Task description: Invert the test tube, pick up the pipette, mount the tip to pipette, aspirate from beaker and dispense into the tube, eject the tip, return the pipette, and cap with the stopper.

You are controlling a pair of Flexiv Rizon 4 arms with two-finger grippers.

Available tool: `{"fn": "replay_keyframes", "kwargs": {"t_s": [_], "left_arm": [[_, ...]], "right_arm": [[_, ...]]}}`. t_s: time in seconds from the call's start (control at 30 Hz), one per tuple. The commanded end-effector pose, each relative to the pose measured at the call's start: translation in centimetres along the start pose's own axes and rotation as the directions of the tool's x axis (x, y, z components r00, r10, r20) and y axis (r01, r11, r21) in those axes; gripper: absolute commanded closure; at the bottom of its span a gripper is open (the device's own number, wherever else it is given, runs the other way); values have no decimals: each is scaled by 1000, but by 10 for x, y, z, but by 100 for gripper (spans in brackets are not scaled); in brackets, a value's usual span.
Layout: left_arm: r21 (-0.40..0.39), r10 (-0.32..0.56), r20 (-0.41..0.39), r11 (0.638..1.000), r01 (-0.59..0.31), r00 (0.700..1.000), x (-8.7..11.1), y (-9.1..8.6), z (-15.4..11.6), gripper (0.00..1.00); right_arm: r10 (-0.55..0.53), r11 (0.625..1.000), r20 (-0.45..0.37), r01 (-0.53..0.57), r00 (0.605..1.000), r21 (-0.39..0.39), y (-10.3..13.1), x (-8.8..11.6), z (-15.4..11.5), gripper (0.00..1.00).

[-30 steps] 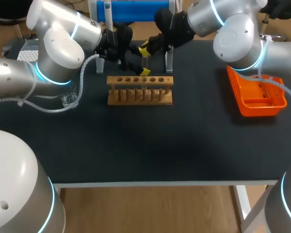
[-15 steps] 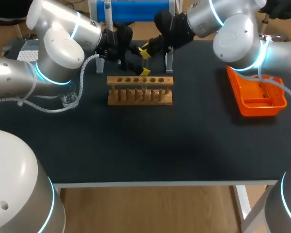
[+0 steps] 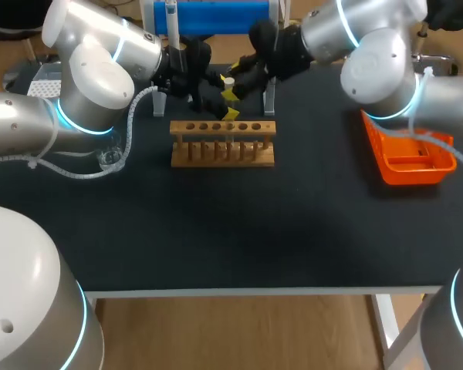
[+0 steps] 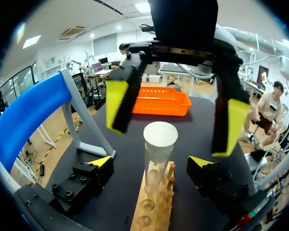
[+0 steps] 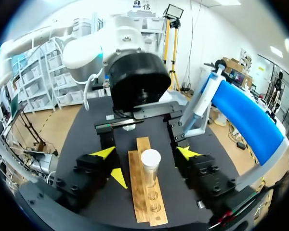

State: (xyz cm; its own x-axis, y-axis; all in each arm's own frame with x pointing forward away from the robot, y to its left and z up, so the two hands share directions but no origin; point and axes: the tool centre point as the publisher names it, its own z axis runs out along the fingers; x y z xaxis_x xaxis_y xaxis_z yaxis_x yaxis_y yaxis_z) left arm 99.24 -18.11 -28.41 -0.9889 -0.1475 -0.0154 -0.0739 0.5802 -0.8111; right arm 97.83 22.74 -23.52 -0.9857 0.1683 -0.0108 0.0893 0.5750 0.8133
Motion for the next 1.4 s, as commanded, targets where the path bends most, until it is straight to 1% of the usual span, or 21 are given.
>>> {"fn": "replay_keyframes", "kwargs": {"t_s": [0.03, 0.17, 0.27, 0.4, 0.57, 0.7, 0.83, 0.87, 0.9, 0.93, 0.97, 1.0, 1.03, 1.2, 1.4], "left_arm": [[-2, -1, 1, 1000, 1, 1000, 0, -1, 0, 0], [-2, -1, 1, 1000, 1, 1000, 0, -1, 0, 0], [-2, -1, 1, 1000, 1, 1000, 0, -1, 0, 0], [-2, -1, 1, 1000, 1, 1000, 0, -1, 0, 0], [-2, -1, 1, 1000, 1, 1000, 0, -1, 0, 0], [-2, -1, 1, 1000, 1, 1000, 0, -1, 0, 0], [-2, -1, 1, 1000, 1, 1000, 0, -1, 0, 0], [-2, -1, 1, 1000, 1, 1000, 0, -1, 0, 0], [-2, -1, 1, 1000, 1, 1000, 0, -1, 0, 0], [-2, -1, 1, 1000, 1, 1000, 0, -1, 0, 0], [-2, -1, 1, 1000, 1, 1000, 0, -1, 0, 0], [-2, -1, 1, 1000, 1, 1000, 0, -1, 0, 0], [-2, -1, 1, 1000, 1, 1000, 0, -1, 0, 0], [-2, -1, 1, 1000, 1, 1000, 0, -1, 0, 0], [-2, -1, 1, 1000, 1, 1000, 0, -1, 0, 0]], "right_arm": [[-15, 999, -5, 15, 1000, -45, -2, 3, -10, 0], [-60, 995, -16, 58, 998, -85, 3, 5, -15, 0], [-74, 990, -33, 69, 997, -124, 8, 6, -18, 0], [-70, 982, -64, 57, 996, -177, 12, 7, -21, 0], [-76, 966, -136, 39, 988, -255, 14, 9, -22, 0], [-74, 954, -165, 21, 984, -297, 16, 7, -22, 0], [-106, 942, -195, 36, 975, -333, 18, 6, -21, 0], [-117, 939, -196, 44, 974, -341, 18, 6, -21, 10], [-125, 938, -193, 52, 973, -344, 18, 6, -21, 26], [-133, 933, -202, 54, 970, -355, 19, 6, -20, 51], [-140, 930, -203, 58, 969, -364, 19, 6, -20, 62], [-145, 928, -196, 65, 970, -367, 20, 6, -20, 86], [-152, 924, -198, 67, 968, -377, 20, 6, -20, 100], [-161, 906, -207, 61, 965, -420, 21, 5, -21, 100], [-178, 890, -221, 62, 959, -451, 21, 5, -20, 100]]}}
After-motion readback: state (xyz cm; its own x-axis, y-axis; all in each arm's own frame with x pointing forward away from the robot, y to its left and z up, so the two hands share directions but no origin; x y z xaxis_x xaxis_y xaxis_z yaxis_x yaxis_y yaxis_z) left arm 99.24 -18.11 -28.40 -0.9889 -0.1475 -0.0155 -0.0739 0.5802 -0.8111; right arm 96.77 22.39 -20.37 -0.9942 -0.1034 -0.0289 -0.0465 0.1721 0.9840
